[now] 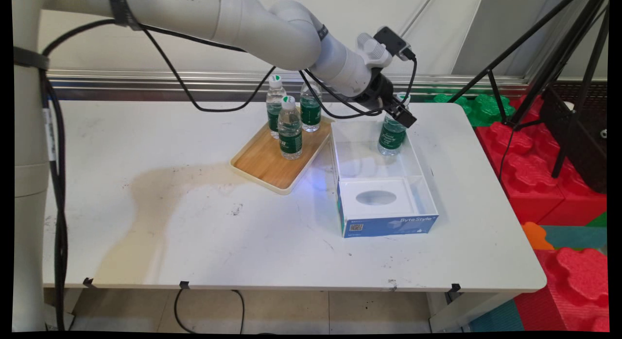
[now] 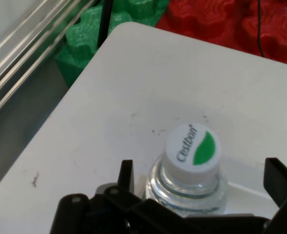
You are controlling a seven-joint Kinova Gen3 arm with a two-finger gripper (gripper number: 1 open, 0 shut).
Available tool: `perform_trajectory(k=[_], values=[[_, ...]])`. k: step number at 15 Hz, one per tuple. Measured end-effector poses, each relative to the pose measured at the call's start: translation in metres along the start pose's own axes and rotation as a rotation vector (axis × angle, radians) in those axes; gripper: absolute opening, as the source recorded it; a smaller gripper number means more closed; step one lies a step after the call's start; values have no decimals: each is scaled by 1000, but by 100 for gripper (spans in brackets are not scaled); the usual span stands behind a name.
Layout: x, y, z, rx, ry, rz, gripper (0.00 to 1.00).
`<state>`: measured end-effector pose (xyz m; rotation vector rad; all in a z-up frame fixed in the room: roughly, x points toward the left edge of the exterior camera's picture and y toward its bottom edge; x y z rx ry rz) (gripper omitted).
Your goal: Pick up the green bottle from the white box, then place the picked object on the tray
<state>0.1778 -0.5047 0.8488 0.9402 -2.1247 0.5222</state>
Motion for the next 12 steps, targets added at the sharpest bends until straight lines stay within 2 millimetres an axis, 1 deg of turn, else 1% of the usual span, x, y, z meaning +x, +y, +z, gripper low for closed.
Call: perform_trajectory(k=[3,7,8,12], values=[[-2,-3,13,3,-6,2,100],[-6,-4,25,6,-12,4,100],[-6,-4,28,5,-11,5,0],[-8,-5,33,11,-3,0,0]])
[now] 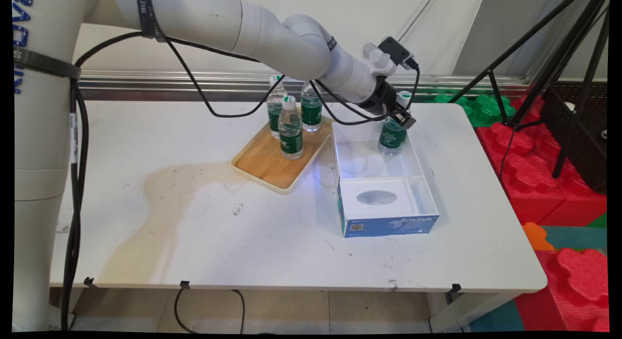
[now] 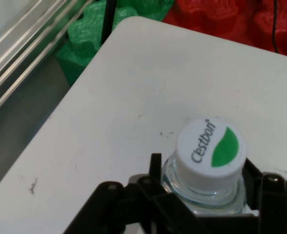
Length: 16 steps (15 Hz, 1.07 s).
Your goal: Place the picked object on the tray
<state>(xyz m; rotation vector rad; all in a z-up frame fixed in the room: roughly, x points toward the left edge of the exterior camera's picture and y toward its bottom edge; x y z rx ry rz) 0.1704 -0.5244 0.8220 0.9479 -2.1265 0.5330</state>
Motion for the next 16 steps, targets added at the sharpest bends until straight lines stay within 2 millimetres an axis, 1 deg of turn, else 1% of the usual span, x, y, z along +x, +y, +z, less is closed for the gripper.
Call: perform_trajectory(k=[3,7,8,11,12,14,16], values=[[-1,0,-4,3,9,-3,0],[4,1,-26,6,38,-14,0],[5,2,-36,7,49,-17,0],[13,6,-74,10,86,-16,0],[14,7,-82,11,92,-15,0],[15,8,-104,13,108,-7,0],[14,10,-135,13,124,9,0]])
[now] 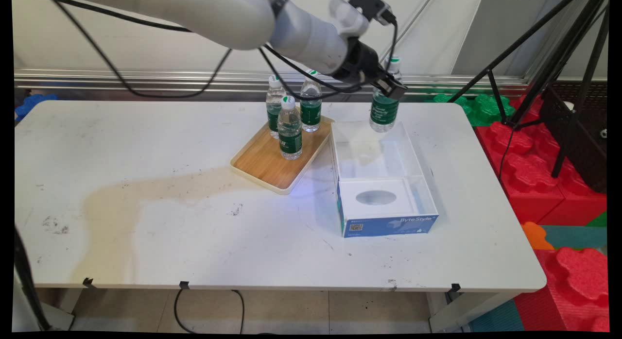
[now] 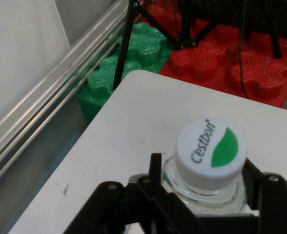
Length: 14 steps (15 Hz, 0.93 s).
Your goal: Place the picked object on the tray
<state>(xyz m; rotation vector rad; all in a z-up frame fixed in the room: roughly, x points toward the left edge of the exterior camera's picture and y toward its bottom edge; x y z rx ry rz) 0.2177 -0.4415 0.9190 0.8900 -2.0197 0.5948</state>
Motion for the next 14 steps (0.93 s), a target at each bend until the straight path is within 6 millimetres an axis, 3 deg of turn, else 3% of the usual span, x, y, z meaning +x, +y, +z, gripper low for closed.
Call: perform_trajectory(k=[6,11,14], values=[[-16,0,-78,-13,5,51,0],[-47,0,-143,-21,-28,73,0],[-62,-1,-164,-21,-49,64,0]])
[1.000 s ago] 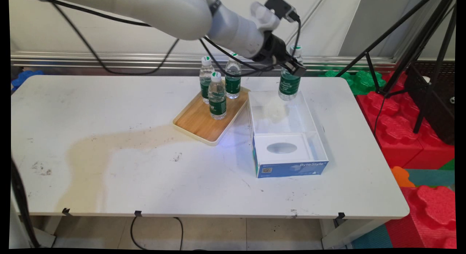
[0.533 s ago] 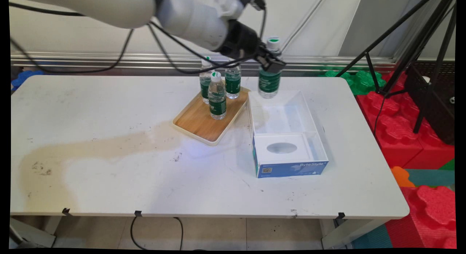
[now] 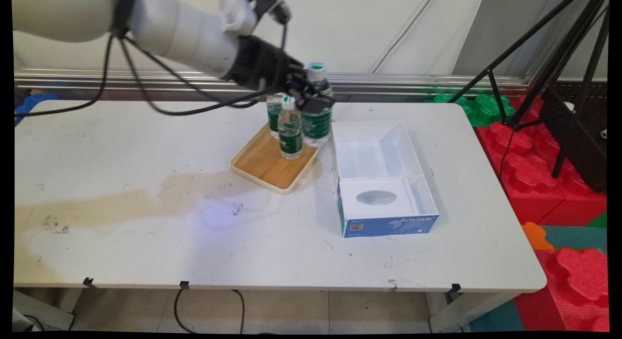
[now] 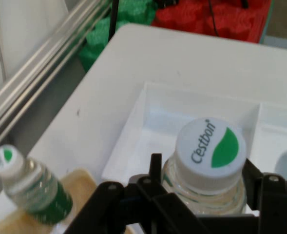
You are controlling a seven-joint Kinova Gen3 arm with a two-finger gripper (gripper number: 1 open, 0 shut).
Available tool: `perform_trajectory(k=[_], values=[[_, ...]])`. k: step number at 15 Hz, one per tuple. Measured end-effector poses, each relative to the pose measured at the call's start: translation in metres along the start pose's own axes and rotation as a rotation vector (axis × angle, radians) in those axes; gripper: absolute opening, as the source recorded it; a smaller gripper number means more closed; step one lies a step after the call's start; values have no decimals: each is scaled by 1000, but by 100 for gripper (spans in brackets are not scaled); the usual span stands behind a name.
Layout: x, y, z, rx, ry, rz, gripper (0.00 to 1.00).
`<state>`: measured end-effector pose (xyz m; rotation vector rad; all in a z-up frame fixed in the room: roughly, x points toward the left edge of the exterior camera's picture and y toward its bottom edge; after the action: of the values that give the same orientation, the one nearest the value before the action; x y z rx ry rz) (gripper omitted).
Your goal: Place the picked object on the tray
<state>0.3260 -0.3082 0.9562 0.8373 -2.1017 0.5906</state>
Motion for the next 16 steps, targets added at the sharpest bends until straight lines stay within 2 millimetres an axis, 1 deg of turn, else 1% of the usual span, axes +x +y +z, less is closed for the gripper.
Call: perform_trajectory(k=[2,3,6,8,11,14,16], values=[[-16,-1,-15,3,-21,-8,0],[-28,-4,-25,12,-37,-16,0],[-51,-15,-40,39,-66,-34,0],[-65,-24,-47,60,-85,-46,0],[-87,-42,-47,83,-119,-59,0],[-98,-51,-42,91,-132,-58,0],[-106,-58,-33,92,-138,-54,0]])
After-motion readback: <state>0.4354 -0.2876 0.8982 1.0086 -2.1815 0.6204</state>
